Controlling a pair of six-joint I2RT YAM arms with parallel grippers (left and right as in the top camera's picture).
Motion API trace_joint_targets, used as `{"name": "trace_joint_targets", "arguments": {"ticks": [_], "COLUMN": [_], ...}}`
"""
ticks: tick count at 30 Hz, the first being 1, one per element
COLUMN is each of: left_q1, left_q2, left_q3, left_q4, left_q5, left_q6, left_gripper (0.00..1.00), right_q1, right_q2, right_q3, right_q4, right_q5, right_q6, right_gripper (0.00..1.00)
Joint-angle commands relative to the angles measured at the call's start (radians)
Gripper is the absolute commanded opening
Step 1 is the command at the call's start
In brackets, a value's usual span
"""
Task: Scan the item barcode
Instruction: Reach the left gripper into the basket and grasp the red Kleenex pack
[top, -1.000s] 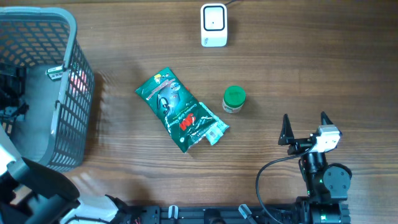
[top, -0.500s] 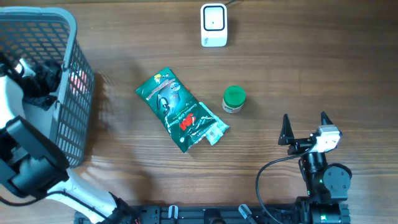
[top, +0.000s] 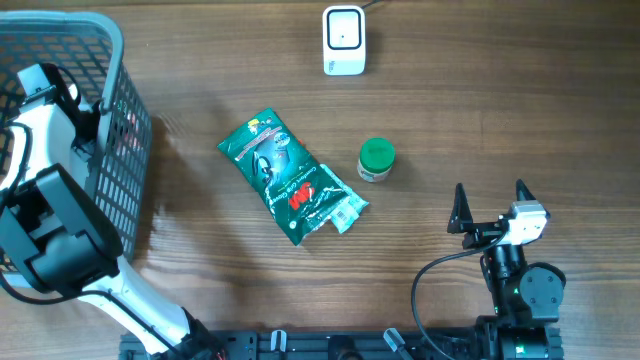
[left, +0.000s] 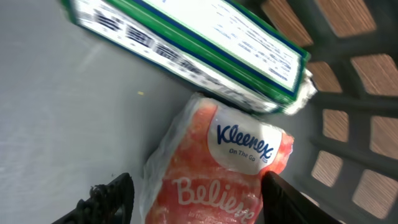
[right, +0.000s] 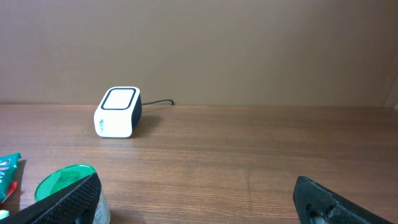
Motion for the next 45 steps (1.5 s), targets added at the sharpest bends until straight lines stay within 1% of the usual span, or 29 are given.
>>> {"name": "trace_joint_targets", "arguments": {"ticks": [1,2,4,5,6,12,15,22,24,26,27,31,34,37,39,45], "left_q1": [0.024,0.025,0.025,0.023,0.022,0.018,0.018,0.016,0.016,0.016,0.016,0.017,0.017,0.018,0.019,0.020], "left_q2": [0.011,0.011,0.012,0.012,0.012,0.013,0.022,0.105,0.125,0.136,0.136,0.135,0.133,0.119,0.101,0.022], "left_q3": [0.002,0.002,0.002,0.002,0.002,0.000,-0.001,-0.001,-0.001,-0.001,-0.001,0.000,0.002,0.024,0.060,0.227], "left_q4": [-0.011,-0.013,-0.014,-0.014,-0.013,0.005,0.005,-0.025,-0.034,-0.036,-0.034,-0.029,-0.030,-0.052,-0.083,-0.201], "left_q5": [-0.038,-0.038,-0.038,-0.035,-0.034,-0.034,-0.030,-0.024,-0.033,-0.039,-0.039,-0.053,-0.065,-0.074,-0.076,-0.075], "left_q6": [0.006,0.006,0.006,0.006,0.006,0.013,0.041,0.100,0.114,0.114,0.114,0.114,0.113,0.106,0.083,0.048], "left_gripper": [0.64,0.68,0.90,0.96,1.00,1.00,1.00,0.99,0.96,0.85,0.75,0.41,0.29,0.28,0.31,0.29], "right_q1": [-0.005,-0.005,-0.005,-0.005,-0.005,-0.005,-0.005,-0.005,-0.005,-0.005,-0.005,-0.005,-0.005,-0.005,-0.005,-0.005], "right_q2": [-0.002,-0.002,-0.002,-0.002,-0.002,-0.002,-0.002,-0.002,-0.002,-0.002,-0.002,-0.002,-0.002,-0.002,-0.002,-0.002], "right_q3": [0.000,0.000,0.000,0.000,0.000,0.000,0.000,0.000,0.000,0.000,0.000,0.000,0.000,0.000,0.000,0.000], "right_q4": [0.002,0.002,0.002,0.002,0.002,0.002,0.002,0.002,0.002,0.002,0.002,0.002,0.002,0.002,0.002,0.002], "right_q5": [0.014,0.014,0.014,0.014,0.014,0.014,0.014,0.014,0.014,0.014,0.014,0.014,0.014,0.014,0.014,0.014], "right_q6": [0.012,0.013,0.013,0.013,0.013,0.013,0.013,0.013,0.013,0.013,0.012,0.012,0.013,0.012,0.012,0.013], "right_gripper": [1.00,0.99,1.00,1.00,1.00,1.00,1.00,1.00,1.00,1.00,1.00,1.00,1.00,1.00,1.00,1.00]}}
